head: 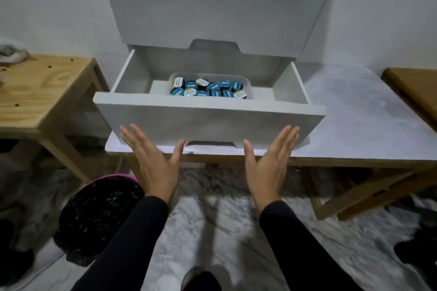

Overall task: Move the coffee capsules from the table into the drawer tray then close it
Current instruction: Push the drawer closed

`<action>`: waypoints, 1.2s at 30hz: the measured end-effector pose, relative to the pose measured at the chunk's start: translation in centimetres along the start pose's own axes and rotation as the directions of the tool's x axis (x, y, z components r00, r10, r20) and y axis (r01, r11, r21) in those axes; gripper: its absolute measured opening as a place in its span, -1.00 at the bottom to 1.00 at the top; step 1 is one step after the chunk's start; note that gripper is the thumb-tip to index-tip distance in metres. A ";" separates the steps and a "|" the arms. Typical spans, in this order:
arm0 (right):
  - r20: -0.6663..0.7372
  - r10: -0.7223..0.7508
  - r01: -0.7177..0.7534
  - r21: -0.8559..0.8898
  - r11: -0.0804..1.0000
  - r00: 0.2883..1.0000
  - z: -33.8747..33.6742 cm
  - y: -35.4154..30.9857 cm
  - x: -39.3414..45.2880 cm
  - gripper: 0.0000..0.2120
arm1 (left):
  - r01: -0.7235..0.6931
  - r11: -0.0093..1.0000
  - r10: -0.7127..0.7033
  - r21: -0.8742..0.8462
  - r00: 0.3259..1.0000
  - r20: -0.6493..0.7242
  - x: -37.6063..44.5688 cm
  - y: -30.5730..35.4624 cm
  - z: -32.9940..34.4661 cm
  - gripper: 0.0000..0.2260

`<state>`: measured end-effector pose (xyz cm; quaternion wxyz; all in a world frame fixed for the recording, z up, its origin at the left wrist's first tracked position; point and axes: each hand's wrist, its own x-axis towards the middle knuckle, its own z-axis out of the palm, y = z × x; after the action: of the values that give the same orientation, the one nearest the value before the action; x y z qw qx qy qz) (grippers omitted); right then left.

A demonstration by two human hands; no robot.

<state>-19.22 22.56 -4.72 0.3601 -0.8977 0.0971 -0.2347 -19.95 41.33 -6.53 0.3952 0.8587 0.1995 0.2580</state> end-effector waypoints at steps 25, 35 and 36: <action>-0.198 0.061 -0.016 0.219 0.976 0.978 11.2 0.8 11.7 -0.08 | -0.118 0.974 0.099 -0.195 0.989 -0.106 12.8 -0.7 8.7 0.01; -0.163 0.022 0.015 0.223 0.975 0.986 14.1 0.6 17.3 -0.08 | -0.123 0.979 0.108 -0.163 0.989 -0.099 18.1 0.3 12.1 0.00; -0.160 0.009 0.024 0.201 0.979 0.987 14.3 0.7 17.9 -0.08 | -0.120 0.980 0.106 -0.156 0.990 -0.095 18.6 0.3 12.3 0.00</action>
<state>3.35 24.50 -7.96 0.4397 -0.8350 0.0980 -0.3160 2.13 44.26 -7.80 0.4390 0.8220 0.1457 0.3321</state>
